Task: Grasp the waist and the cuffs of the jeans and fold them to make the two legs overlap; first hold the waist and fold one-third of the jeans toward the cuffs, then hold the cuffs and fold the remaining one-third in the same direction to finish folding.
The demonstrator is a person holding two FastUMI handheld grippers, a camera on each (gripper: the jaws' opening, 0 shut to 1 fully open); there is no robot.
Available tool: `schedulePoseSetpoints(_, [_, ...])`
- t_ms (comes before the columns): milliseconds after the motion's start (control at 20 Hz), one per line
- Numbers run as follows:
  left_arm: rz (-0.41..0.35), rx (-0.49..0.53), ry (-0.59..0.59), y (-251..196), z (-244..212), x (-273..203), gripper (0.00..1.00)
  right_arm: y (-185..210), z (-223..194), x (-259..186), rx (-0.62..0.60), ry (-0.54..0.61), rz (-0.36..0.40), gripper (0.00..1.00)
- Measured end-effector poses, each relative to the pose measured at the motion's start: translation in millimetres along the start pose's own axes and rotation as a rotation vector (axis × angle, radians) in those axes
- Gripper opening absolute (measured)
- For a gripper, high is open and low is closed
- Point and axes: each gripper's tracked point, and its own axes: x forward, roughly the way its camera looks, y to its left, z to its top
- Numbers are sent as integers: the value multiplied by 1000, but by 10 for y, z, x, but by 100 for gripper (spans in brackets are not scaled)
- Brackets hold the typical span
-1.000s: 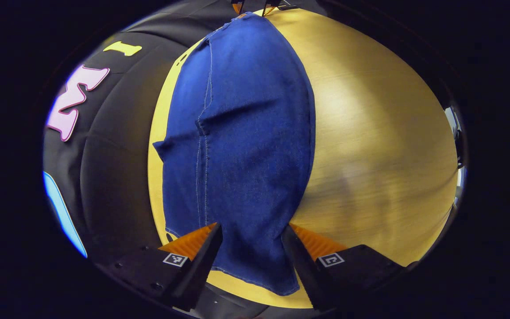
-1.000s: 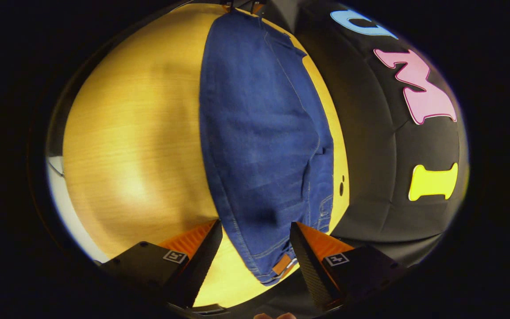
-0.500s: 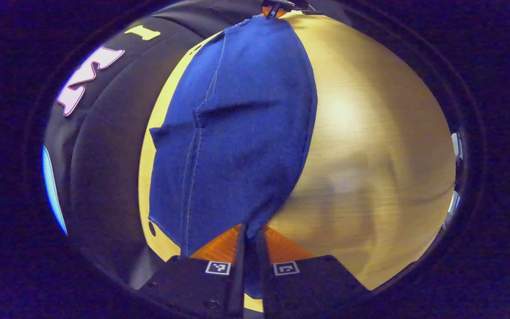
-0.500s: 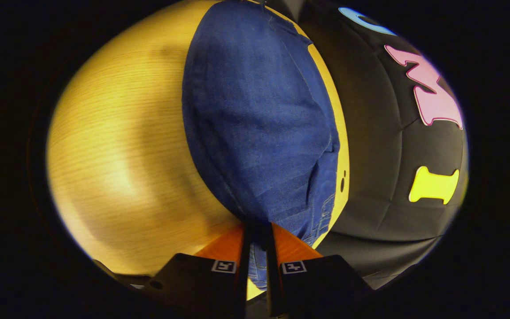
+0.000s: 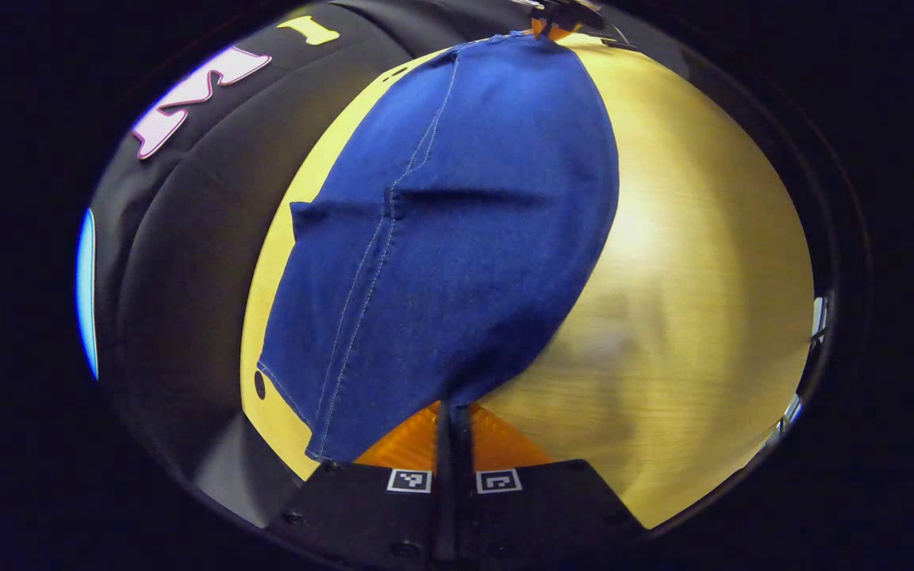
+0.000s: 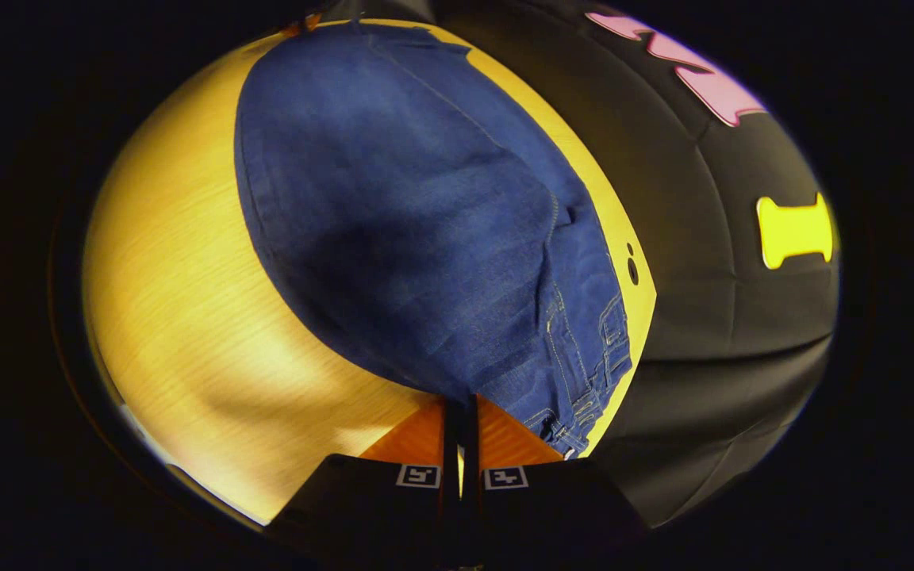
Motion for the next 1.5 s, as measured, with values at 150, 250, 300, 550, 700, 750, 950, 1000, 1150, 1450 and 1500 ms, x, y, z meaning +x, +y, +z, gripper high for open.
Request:
schedulePoseSetpoints(150, [-25,-2,-8,-8,25,-46,6,-129,86,-126,90,-26,-12,5])
schedulePoseSetpoints(250, [-68,-62,-1,-13,53,-55,6,-234,151,-176,132,-46,-21,5])
schedulePoseSetpoints(300, [-75,-105,-6,19,105,-75,6,-289,183,-185,159,-50,-24,5])
schedulePoseSetpoints(550, [-18,-341,-90,323,457,-226,6,-539,388,-387,266,-112,-61,5])
schedulePoseSetpoints(700, [-45,-427,-103,541,734,-395,6,-918,640,-525,343,-186,-109,5])
schedulePoseSetpoints(750, [-35,-446,-105,626,745,-430,6,-1087,728,-551,391,-215,-127,5])
schedulePoseSetpoints(950, [77,-543,-132,1269,866,-376,6,-1756,1090,-571,507,-323,-205,5])
schedulePoseSetpoints(1000, [96,-564,-137,1417,896,-386,6,-1921,1177,-571,511,-344,-233,5])
schedulePoseSetpoints(1150, [151,-598,-113,1834,872,-306,6,-2317,1445,-437,580,-399,-286,5])
schedulePoseSetpoints(1450, [167,-488,-1,2407,1037,411,6,-2656,1791,538,651,-331,-260,5])
schedulePoseSetpoints(1500, [165,-477,2,2469,1088,511,6,-2666,1806,727,679,-301,-239,5])
